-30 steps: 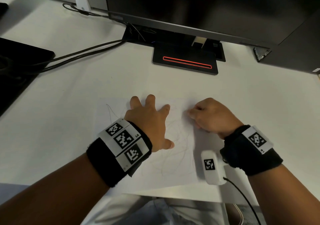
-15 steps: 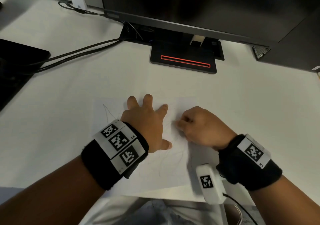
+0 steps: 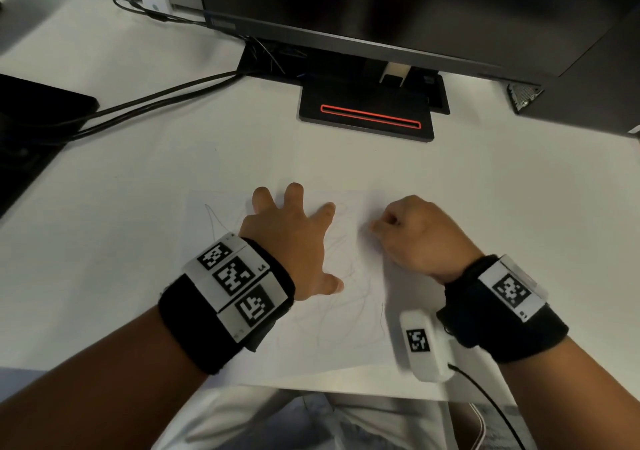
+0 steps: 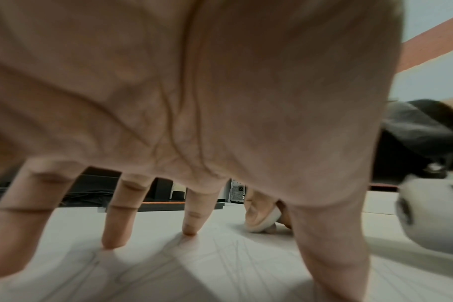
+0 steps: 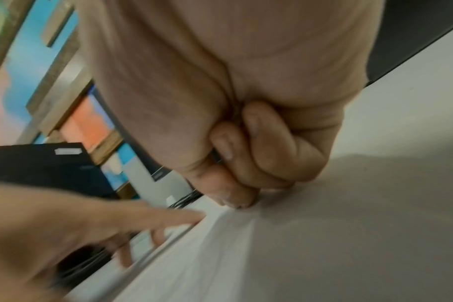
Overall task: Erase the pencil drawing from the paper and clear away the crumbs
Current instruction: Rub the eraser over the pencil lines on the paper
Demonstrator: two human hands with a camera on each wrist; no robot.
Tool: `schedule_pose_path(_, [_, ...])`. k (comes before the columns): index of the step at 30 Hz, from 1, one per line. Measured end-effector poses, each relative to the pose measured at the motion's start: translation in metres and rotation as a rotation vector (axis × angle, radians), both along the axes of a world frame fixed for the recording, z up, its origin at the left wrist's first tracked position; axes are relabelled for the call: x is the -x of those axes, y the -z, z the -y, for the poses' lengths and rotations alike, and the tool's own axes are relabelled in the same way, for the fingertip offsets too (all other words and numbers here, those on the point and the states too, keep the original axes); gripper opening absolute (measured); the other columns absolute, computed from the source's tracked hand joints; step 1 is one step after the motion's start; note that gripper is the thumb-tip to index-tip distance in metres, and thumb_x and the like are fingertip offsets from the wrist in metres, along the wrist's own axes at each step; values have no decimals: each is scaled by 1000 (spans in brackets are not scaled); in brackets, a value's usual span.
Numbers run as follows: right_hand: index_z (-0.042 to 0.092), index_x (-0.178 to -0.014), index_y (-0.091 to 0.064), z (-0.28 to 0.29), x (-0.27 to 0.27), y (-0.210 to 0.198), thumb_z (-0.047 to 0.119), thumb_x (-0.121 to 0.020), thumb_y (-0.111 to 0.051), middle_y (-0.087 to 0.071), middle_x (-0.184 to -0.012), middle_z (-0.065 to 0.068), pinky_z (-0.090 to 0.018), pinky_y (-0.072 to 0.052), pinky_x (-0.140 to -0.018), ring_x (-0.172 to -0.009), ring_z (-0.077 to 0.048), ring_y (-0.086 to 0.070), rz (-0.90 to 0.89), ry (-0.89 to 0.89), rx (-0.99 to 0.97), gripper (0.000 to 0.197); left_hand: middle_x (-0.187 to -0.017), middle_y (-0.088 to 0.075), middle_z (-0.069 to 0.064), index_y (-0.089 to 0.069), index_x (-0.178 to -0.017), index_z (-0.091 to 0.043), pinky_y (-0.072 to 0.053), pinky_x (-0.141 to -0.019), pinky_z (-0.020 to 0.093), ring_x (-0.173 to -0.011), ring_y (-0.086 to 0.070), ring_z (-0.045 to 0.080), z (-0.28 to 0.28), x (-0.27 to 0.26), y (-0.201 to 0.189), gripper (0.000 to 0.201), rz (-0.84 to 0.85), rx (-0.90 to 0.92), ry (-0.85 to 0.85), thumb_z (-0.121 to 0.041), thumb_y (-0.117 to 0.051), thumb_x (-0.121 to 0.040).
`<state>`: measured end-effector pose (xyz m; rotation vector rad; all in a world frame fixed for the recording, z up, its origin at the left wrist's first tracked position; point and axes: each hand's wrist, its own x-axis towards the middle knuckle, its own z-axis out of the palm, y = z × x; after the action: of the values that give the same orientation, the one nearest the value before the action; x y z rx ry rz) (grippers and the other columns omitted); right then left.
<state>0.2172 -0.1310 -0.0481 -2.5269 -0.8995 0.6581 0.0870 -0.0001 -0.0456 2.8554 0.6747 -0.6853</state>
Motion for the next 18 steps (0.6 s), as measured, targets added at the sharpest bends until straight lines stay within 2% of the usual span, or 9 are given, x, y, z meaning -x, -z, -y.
schedule_pose_path(2, [-4,-74,-60,-1,11,4,25,-94,-55,-68,-72,-18,-34,-46,-56,-57,-20,-54,-27,-90,24,35,-147,-13,5,-7,-153,-41,-35,-72,36,-128,-24,39,0,0,0,104,1,-1,0,-80,-60,-72])
schedule_pose_path(4, [-4,-75,-62,1,8,3,26,-94,-55,-69,-75,-19,-37,-50,-60,-60,-26,-57,-51,-72,38,35,-147,-13,5,-6,-153,-41,-35,-72,36,-128,-25,39,-1,0,0,104,3,-5,3,-80,-59,-72])
schedule_pose_path(7, [-1,-75,-64,5,-6,-1,27,-94,-57,-71,-74,-15,-31,-47,-57,-62,-22,-60,-16,49,-2,34,-148,-12,6,-6,-153,-41,-35,-73,36,-129,-24,39,-1,0,0,105,-1,-5,4,-81,-59,-72])
schedule_pose_path(11, [-3,-76,-63,3,13,4,25,-94,-55,-69,-73,-16,-36,-50,-60,-65,-28,-62,-20,-121,26,34,-149,-11,6,-6,-153,-41,-35,-74,36,-130,-24,40,-1,1,0,105,5,-4,6,-81,-59,-72])
schedule_pose_path(13, [-2,-74,-63,5,6,3,25,-94,-55,-69,-72,-15,-33,-48,-58,-59,-23,-58,-48,-86,43,35,-149,-12,6,-6,-153,-41,-35,-74,36,-130,-24,40,-1,1,1,105,7,-7,7,-81,-59,-72])
schedule_pose_path(16, [2,-72,-65,7,-5,-2,25,-94,-57,-70,-69,-11,-27,-45,-56,-61,-18,-60,-22,28,5,33,-149,-12,6,-6,-153,-41,-34,-74,36,-130,-24,39,0,0,0,105,1,2,5,-81,-59,-72])
schedule_pose_path(18, [1,-73,-64,6,6,-1,25,-94,-56,-69,-70,-12,-31,-47,-57,-64,-20,-61,-22,-40,6,33,-149,-12,6,-6,-153,-41,-34,-74,36,-130,-24,39,-1,1,0,105,2,2,5,-81,-59,-72])
